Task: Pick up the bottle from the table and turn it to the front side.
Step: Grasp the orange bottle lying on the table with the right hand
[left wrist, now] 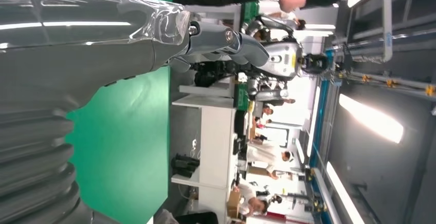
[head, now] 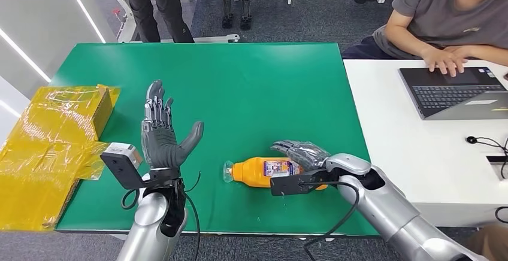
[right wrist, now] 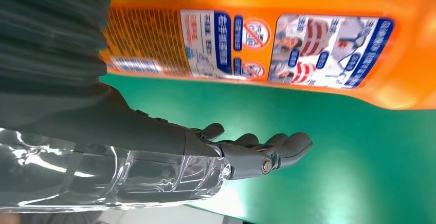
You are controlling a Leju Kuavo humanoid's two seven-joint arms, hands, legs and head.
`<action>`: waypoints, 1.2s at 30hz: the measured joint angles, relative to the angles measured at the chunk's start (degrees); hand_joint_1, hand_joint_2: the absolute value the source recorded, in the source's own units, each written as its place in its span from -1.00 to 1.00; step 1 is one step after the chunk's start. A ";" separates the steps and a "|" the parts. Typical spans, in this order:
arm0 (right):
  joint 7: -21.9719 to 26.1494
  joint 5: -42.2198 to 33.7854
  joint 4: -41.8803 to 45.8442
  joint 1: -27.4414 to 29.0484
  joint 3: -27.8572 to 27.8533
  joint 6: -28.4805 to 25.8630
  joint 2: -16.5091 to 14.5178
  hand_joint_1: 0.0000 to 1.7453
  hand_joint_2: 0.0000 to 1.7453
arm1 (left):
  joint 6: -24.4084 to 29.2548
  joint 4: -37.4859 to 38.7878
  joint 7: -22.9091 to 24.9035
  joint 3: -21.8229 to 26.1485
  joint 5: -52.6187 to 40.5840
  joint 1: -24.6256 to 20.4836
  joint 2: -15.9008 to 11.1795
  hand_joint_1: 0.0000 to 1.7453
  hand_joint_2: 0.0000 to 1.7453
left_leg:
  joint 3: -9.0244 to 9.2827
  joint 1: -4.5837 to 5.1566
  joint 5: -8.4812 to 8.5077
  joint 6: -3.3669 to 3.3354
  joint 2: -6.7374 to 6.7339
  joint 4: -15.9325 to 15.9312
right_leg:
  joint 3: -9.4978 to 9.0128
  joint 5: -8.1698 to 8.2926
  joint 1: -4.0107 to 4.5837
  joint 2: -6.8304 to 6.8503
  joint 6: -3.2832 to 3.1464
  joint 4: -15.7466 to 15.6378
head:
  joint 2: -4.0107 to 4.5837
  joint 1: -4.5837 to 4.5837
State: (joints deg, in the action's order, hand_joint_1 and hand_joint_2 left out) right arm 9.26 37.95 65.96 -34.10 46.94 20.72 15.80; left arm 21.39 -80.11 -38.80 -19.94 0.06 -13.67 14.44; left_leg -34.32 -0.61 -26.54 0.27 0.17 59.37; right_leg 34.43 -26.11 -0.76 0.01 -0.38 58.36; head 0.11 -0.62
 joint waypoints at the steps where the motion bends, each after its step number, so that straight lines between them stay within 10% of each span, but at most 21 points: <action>1: -0.01 -0.26 -0.91 -1.02 0.78 0.16 0.05 -1.00 1.00 | 0.22 0.19 -0.05 -0.08 0.22 -0.08 -0.02 -1.00 1.00 | -0.01 0.00 0.00 0.00 0.00 0.00 | 0.00 0.00 0.00 0.00 0.00 0.00 | 0.00 -0.01; 22: 0.95 -5.28 -20.25 -11.37 13.05 2.94 -0.80 -1.00 1.00 | 1.13 3.75 -0.80 -1.76 3.29 -1.99 0.00 -1.00 1.00 | 0.18 0.00 -0.01 -0.01 0.03 0.02 | -0.18 -0.01 0.01 0.04 0.01 -0.02 | 0.00 -0.01; 23: 0.91 -5.29 -20.70 -11.54 13.36 3.03 -0.80 -0.89 1.00 | 1.11 3.86 -0.80 -1.78 3.40 -2.05 0.01 -1.00 1.00 | 0.21 0.00 -0.01 -0.01 0.02 0.02 | -0.21 -0.01 0.01 0.03 0.01 -0.03 | 0.00 -0.01; 27: 0.90 -5.33 -21.75 -11.79 14.19 1.95 -0.80 1.00 1.00 | 1.00 4.14 -0.80 -1.84 3.69 -2.36 0.00 -1.00 1.00 | 0.32 0.00 -0.01 -0.01 0.01 0.03 | -0.35 -0.01 0.01 0.02 0.02 -0.06 | 0.00 0.00; 36: 1.03 -4.80 -22.45 -9.49 13.32 -11.41 -1.28 1.00 1.00 | 0.72 4.42 -0.87 -1.85 3.98 -2.43 -0.02 -1.00 1.00 | 0.41 0.00 0.06 -0.13 -0.05 0.03 | -0.49 0.11 0.00 -0.06 0.19 -0.08 | 0.00 0.00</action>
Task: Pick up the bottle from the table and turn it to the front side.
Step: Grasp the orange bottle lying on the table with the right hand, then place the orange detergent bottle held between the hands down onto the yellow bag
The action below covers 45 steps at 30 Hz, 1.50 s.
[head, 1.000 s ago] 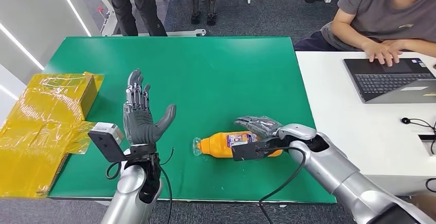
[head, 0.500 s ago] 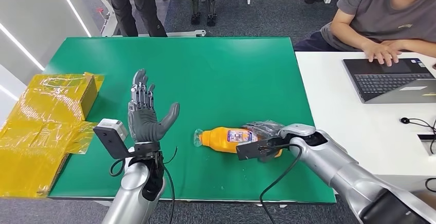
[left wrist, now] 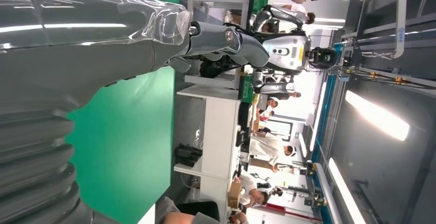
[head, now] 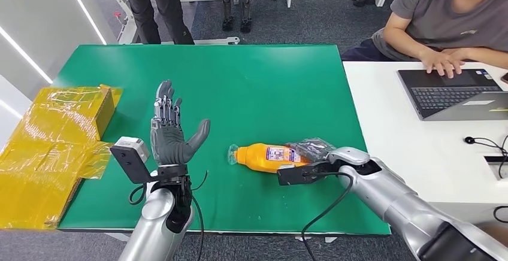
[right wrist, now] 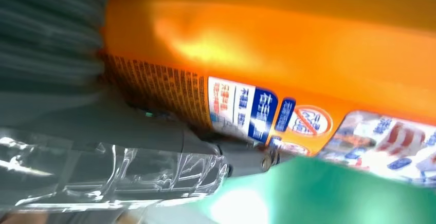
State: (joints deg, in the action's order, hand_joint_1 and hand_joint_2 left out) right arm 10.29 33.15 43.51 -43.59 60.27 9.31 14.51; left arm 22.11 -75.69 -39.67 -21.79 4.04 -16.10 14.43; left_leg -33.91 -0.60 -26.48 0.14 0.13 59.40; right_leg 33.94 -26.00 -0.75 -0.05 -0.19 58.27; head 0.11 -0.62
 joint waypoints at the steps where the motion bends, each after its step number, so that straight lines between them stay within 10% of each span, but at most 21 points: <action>1: 0.01 -0.16 0.10 0.69 -0.64 -2.16 -0.33 1.00 1.00 | 0.02 0.00 -0.04 0.00 -0.03 0.00 0.00 -1.00 1.00 | 0.00 0.00 0.01 -0.01 0.00 0.00 | 0.00 0.01 0.00 0.00 0.01 0.00 | 0.00 0.00; 9: 0.30 -2.99 7.00 10.95 -10.90 -19.14 -4.11 1.00 1.00 | 1.80 -0.02 -0.41 0.02 -0.38 0.10 -0.09 -1.00 1.00 | -0.16 -0.01 0.02 -0.02 0.05 -0.01 | 0.17 0.02 0.00 0.05 0.00 0.03 | 0.00 -0.01; 24: 18.43 -18.28 19.73 24.90 -27.77 -36.60 -14.01 1.00 1.00 | 0.73 0.15 -0.44 0.01 2.38 0.29 -0.04 -1.00 1.00 | -0.43 0.01 0.01 -0.02 0.08 -0.03 | 0.43 -0.04 0.00 0.09 -0.01 0.02 | 0.00 -0.01; 37: 18.18 -16.77 18.40 24.49 -28.52 -36.44 -15.70 1.00 1.00 | -10.44 2.51 -0.01 -2.18 5.22 -0.34 -0.05 -1.00 1.00 | -0.45 0.01 0.01 -0.02 0.07 -0.02 | 0.43 -0.03 -0.01 0.09 -0.01 0.02 | 0.00 0.00; 45: 15.46 -10.65 15.08 20.01 -26.04 -27.18 -16.11 1.00 1.00 | -11.02 4.96 0.54 -4.35 1.41 -1.61 -0.01 -1.00 1.00 | -0.45 0.00 0.02 -0.02 0.07 -0.02 | 0.44 -0.03 0.00 0.08 -0.01 0.04 | 0.00 -0.01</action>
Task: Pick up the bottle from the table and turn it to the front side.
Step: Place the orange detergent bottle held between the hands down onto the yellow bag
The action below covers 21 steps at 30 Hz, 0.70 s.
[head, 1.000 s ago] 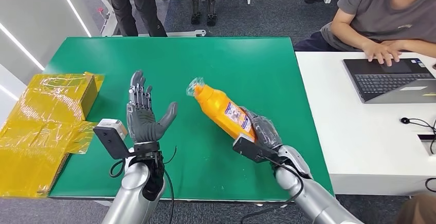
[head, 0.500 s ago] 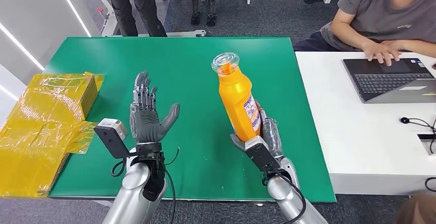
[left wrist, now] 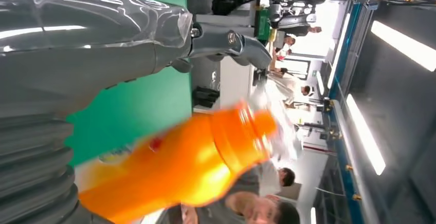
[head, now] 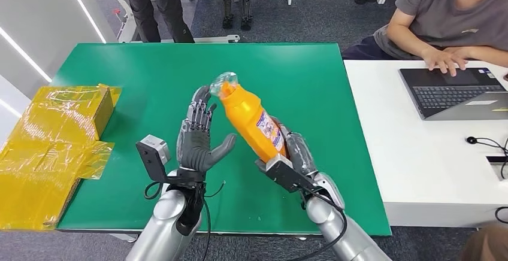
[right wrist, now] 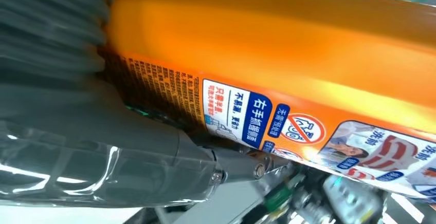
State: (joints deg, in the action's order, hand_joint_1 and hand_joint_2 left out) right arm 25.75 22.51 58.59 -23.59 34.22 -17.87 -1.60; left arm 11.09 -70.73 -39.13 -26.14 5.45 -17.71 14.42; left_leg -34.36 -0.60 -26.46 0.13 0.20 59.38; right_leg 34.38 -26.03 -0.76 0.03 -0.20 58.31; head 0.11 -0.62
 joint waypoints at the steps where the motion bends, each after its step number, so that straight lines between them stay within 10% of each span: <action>1: 0.21 0.56 -0.36 -0.58 0.34 1.36 -0.01 1.00 1.00 | -0.03 0.24 -0.09 -0.11 -0.40 -0.17 -0.01 -1.00 1.00 | 0.00 0.00 0.00 0.00 0.01 0.00 | 0.00 0.00 0.00 0.01 0.00 0.00 | 0.00 0.00; 21: 3.90 10.57 -2.46 -2.52 2.62 15.09 0.04 1.00 1.00 | -4.58 1.99 -0.44 0.90 -2.87 0.49 -0.19 -1.00 1.00 | -0.04 -0.01 0.00 0.00 0.02 0.00 | 0.03 0.00 0.00 0.02 0.00 0.00 | 0.00 0.02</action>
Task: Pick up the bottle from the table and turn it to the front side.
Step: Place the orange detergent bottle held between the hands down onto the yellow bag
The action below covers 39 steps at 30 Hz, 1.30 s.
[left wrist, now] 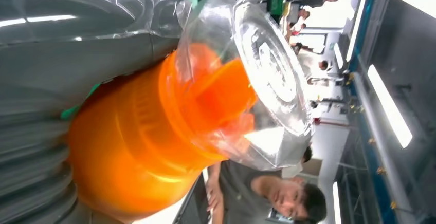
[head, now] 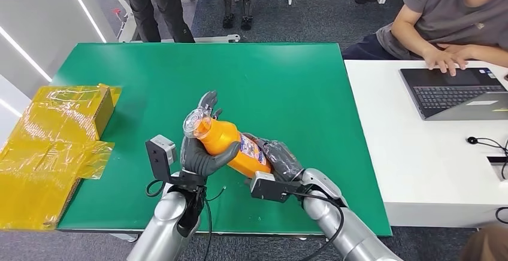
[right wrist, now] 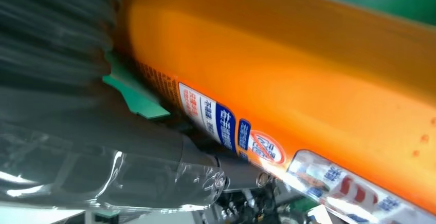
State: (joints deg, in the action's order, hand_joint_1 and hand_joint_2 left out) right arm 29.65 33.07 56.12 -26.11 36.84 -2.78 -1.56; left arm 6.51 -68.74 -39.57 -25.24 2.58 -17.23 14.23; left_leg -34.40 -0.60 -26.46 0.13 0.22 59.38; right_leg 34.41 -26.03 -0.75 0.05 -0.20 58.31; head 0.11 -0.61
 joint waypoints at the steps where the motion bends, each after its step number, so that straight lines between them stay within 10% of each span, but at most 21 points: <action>1: 0.14 0.20 -0.12 -0.01 0.14 0.16 0.01 1.00 1.00 | -0.15 0.00 0.02 0.09 -0.16 0.07 0.00 -1.00 1.00 | 0.00 0.00 0.00 0.00 0.00 0.00 | 0.00 0.00 0.00 -0.01 0.00 0.00 | 0.00 0.00; 17: -0.13 2.90 -0.53 -0.24 0.73 2.65 -0.01 1.00 1.00 | -0.99 -0.01 0.34 1.38 -1.36 0.54 0.05 -0.94 1.00 | 0.00 0.01 0.00 0.00 -0.01 0.00 | 0.00 0.00 0.00 -0.01 0.00 0.00 | 0.00 -0.01; 21: -0.82 5.32 -1.51 -0.77 1.13 3.07 -0.04 1.00 1.00 | -0.18 -0.42 -0.12 2.24 -1.29 1.58 0.26 1.00 1.00 | 0.00 0.01 0.00 0.00 -0.01 0.00 | 0.00 0.00 0.00 -0.01 0.00 0.00 | 0.00 -0.02; 39: 0.02 7.03 -1.76 -0.80 0.63 -4.88 -1.62 1.00 1.00 | 0.93 -3.52 -0.71 2.95 -1.13 2.63 1.30 1.00 1.00 | -0.01 0.01 0.00 0.00 0.00 0.00 | -0.01 0.00 0.00 0.00 0.00 0.00 | 0.00 -0.02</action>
State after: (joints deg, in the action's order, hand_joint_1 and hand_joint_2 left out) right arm 29.67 40.11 54.36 -26.90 37.47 -7.66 -3.18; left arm 7.44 -72.26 -40.28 -22.29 1.45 -14.60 15.53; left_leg -34.40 -0.60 -26.46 0.12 0.22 59.38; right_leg 34.40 -26.03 -0.76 0.05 -0.20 58.31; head 0.11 -0.62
